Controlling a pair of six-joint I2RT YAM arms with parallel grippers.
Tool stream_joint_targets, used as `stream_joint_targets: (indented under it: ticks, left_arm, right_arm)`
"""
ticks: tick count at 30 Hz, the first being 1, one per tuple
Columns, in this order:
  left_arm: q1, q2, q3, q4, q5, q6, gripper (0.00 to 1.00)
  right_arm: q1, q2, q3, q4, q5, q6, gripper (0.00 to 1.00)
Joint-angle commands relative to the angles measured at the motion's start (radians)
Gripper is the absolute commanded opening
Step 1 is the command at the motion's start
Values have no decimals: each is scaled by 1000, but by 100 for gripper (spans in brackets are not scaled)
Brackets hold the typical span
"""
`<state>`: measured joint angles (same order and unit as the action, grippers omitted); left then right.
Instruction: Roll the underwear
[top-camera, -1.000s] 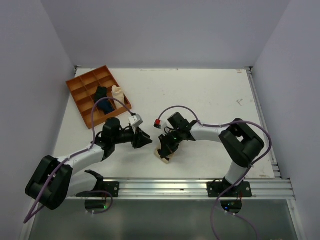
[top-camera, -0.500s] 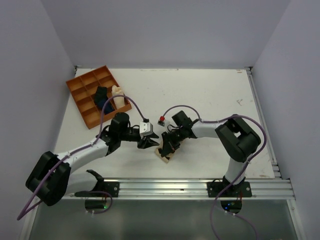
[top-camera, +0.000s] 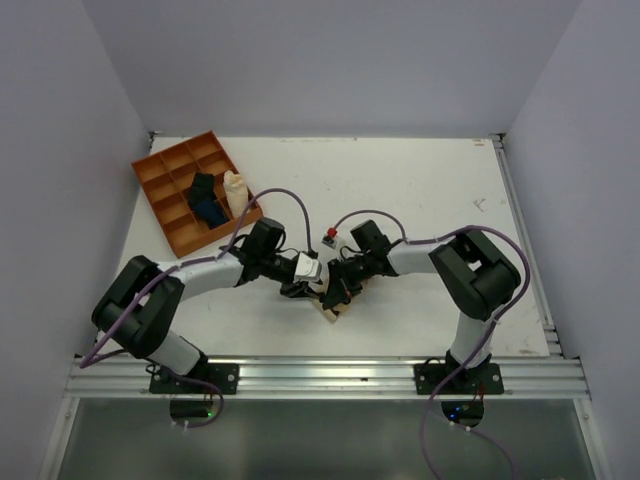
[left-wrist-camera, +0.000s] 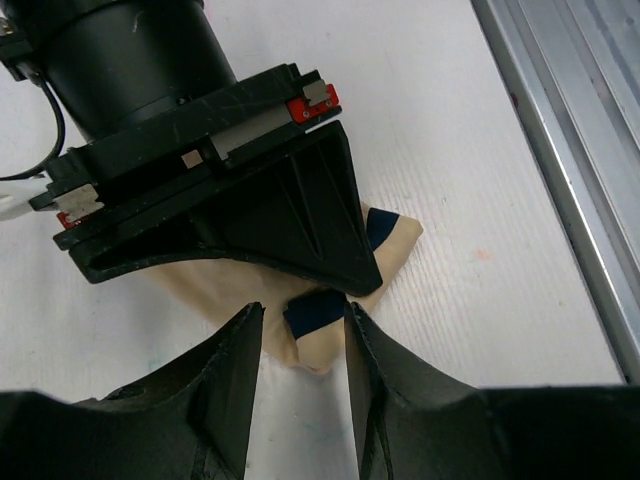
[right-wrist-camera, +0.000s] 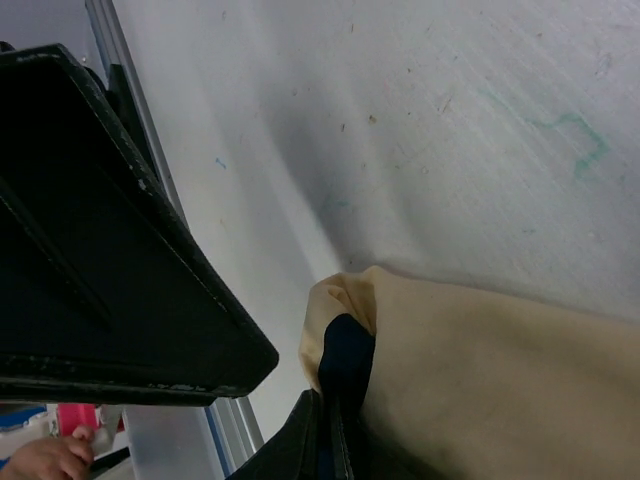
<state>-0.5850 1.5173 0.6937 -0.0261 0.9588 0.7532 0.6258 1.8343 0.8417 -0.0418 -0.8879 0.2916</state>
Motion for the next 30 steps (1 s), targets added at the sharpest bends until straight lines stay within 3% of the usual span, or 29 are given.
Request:
stream_joint_targets:
  ticks: [1,10,17,30]
  left_arm:
    - [-6,37,66,-84,9,185,42]
    - [-7,127,205,-300,20,356,42]
    - [-12,198,343,-561,-14,494,42]
    - [-59,256,369,-647,-28,549,41]
  right_arm:
    - [-6,32,2,63,-49,26,0]
    - [-20,0,-61,183,-102,107,0]
    - [-35,8,-105,318,-144,205,0]
    - [-55,14,-124,336,-148,212,0]
